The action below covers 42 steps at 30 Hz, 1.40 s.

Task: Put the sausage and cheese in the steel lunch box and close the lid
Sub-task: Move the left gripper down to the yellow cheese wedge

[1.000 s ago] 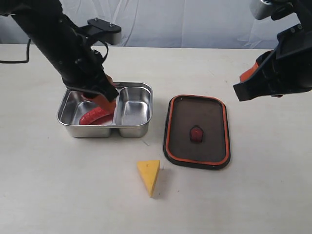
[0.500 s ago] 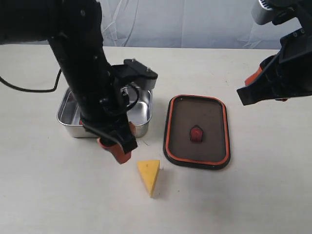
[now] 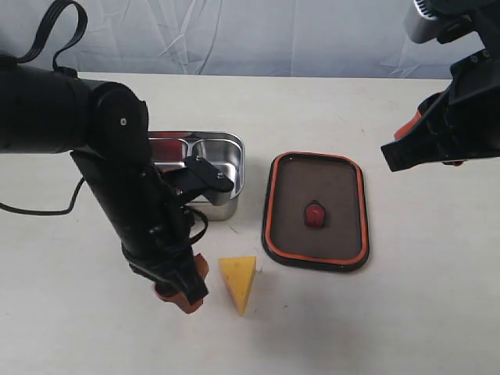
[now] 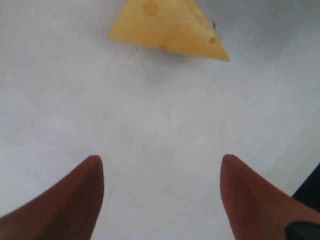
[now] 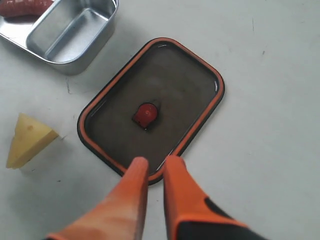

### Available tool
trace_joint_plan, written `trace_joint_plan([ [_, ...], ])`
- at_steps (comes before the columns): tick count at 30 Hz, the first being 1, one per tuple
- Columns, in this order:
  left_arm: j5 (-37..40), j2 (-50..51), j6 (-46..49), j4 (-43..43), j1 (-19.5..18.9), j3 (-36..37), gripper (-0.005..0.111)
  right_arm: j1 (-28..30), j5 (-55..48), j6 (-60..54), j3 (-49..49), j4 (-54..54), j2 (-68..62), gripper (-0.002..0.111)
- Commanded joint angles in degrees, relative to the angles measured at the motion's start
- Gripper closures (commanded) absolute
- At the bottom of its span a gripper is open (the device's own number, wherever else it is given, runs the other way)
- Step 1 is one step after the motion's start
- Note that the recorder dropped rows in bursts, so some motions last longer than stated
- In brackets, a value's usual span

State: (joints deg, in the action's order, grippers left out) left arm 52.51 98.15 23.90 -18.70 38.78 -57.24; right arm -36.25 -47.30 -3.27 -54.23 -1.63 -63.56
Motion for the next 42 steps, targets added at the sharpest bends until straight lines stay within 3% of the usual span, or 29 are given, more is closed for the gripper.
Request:
trace_joint_plan([
  [1,-2.60,-0.53,-9.01,-3.17,0.17,0.22,0.044,0.27,0.55,0.94,0.19,-0.80,0.37,0.094],
  [16,-11.10,-0.14,-9.80,-15.56,0.27,0.22,0.044,0.27,1.08,3.27,0.19,-0.80,0.37,0.094],
  [26,-15.67,3.10,-9.80,-12.66,3.50,0.22,0.039,0.27,1.56,3.27,0.19,-0.80,0.37,0.094],
  [34,-15.06,3.87,-4.33,3.65,4.74,0.22,0.039,0.27,1.32,3.27,0.19,-0.80,0.37,0.094],
  [42,-17.59,3.87,7.26,-2.73,4.74,-0.04,0.039,0.27,1.44,3.27,0.19,-0.80,0.37,0.094],
])
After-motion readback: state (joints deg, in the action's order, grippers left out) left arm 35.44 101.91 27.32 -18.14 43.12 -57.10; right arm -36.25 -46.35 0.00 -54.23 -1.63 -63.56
